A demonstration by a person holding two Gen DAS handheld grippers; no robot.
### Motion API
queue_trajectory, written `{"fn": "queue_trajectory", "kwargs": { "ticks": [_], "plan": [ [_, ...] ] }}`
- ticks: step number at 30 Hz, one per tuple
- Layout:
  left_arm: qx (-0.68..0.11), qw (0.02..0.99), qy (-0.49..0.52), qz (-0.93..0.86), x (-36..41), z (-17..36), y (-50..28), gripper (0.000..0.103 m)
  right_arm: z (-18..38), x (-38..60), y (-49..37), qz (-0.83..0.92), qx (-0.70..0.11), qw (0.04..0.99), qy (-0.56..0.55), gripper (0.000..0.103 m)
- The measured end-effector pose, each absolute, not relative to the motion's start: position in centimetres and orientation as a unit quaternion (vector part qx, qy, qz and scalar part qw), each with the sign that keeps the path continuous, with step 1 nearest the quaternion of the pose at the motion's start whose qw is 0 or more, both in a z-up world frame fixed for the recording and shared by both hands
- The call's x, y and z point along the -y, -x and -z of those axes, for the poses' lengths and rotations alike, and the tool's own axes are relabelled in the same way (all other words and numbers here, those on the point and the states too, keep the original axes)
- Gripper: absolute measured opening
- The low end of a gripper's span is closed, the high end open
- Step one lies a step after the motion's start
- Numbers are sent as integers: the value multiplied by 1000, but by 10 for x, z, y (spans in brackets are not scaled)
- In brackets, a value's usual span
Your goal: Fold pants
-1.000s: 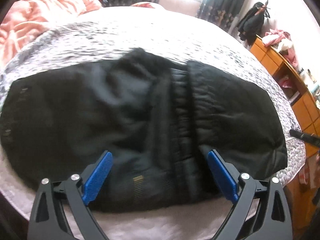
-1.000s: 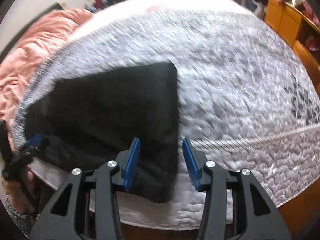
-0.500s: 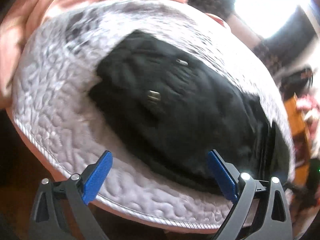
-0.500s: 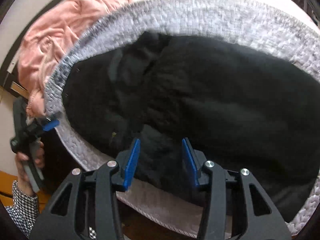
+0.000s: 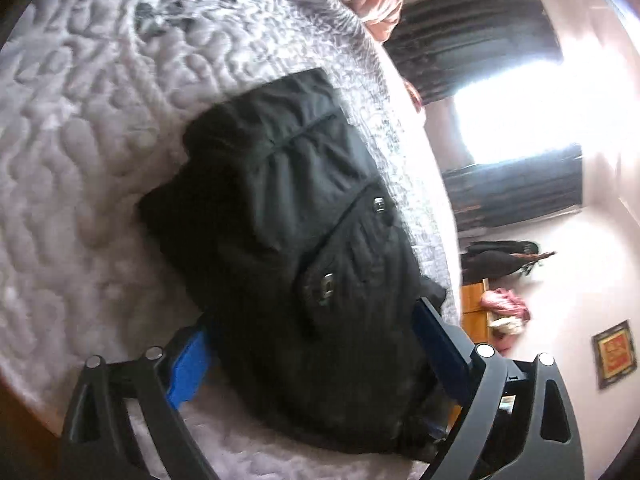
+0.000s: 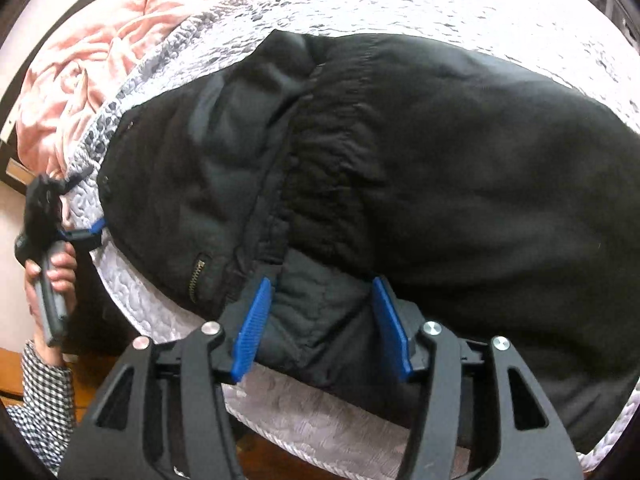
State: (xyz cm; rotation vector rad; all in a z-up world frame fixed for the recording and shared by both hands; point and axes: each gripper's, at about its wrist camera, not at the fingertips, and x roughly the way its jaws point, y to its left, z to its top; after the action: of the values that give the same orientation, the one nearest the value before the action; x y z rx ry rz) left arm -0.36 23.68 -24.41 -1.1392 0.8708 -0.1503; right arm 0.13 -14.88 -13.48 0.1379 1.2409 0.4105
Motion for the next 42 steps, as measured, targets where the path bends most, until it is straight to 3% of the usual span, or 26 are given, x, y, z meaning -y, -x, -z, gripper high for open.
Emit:
{"fn": "queue_trajectory", "kwargs": {
  "ticks": [3,5,6,7,12,17,21,33,42],
  "plan": [
    [-410,741,529,51,-231,258,-7,92,135,143,0,-189,-575,794,-48,58],
    [-404,739,537,40,-229,257,-8,86,136,140,2,-189,-572,797,-36,59],
    [-404,740,537,35,-229,255,-7,60,136,140,2,-189,-571,798,-36,59],
    [-404,741,536,27,-230,253,-6,43,137,142,3,-191,-570,798,-40,59],
    [-366,763,532,37,-227,231,1,26,137,146,3,-195,-569,798,-48,59],
    [-385,731,564,10,-234,270,-3,22,137,148,6,-195,-565,800,-51,59],
    [-373,729,574,4,-230,266,5,18,137,153,6,-198,-564,799,-63,59],
    [-313,820,466,109,-171,147,-10,16,138,173,10,-217,-547,802,-103,60],
    [-293,861,383,164,-116,92,-18,16,114,208,29,-222,-518,811,-156,57]
  ]
}}
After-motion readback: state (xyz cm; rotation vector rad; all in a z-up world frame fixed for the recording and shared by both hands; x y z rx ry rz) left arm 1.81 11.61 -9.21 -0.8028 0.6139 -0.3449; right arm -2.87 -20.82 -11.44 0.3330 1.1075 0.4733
